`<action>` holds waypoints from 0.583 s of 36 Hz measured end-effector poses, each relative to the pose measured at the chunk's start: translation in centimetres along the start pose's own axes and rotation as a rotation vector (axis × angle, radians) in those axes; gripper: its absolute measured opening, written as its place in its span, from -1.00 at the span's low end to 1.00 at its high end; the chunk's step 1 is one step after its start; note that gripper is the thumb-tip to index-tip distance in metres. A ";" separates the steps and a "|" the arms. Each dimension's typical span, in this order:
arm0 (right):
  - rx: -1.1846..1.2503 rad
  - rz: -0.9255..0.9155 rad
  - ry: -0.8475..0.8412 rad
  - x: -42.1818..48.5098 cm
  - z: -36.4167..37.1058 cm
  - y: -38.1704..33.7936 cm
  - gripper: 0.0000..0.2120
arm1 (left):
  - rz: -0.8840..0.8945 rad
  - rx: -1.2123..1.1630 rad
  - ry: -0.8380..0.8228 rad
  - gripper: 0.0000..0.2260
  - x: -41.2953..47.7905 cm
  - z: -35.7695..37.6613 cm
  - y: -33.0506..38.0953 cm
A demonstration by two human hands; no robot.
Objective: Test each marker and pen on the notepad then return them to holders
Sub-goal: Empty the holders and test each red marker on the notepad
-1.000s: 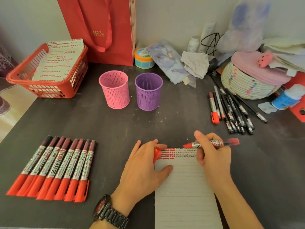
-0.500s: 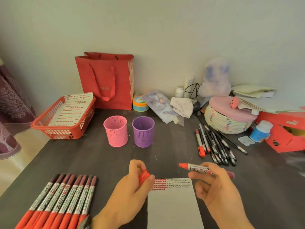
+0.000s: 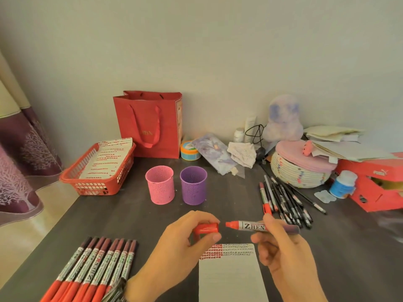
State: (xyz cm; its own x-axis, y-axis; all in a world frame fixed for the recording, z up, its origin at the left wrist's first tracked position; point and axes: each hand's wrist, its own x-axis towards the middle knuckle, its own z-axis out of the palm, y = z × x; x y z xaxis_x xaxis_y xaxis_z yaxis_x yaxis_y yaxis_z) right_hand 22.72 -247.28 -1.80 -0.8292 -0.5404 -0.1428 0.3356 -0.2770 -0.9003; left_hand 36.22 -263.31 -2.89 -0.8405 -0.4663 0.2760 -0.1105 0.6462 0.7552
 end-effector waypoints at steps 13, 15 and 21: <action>-0.376 -0.026 -0.288 -1.1 0.1 0.7 -0.65 | 0.119 0.042 -0.060 -0.83 -0.6 -2.0 0.6; -0.539 -0.054 -0.384 -1.2 -0.1 0.3 -0.67 | 0.117 0.069 -0.106 -0.83 -1.0 -2.7 0.4; -0.901 -0.242 -0.550 -2.2 -0.2 1.4 -0.69 | 0.097 0.100 -0.248 -0.85 -1.2 -4.5 0.3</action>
State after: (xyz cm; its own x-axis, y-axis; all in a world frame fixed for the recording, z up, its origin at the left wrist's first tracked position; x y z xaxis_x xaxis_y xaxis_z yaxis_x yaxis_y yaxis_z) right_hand 24.92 -246.28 -2.82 -0.4398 -0.8944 0.0809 -0.4482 0.1405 -0.8828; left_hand 39.57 -265.23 -0.34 -0.9523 -0.2452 0.1814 -0.0643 0.7428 0.6664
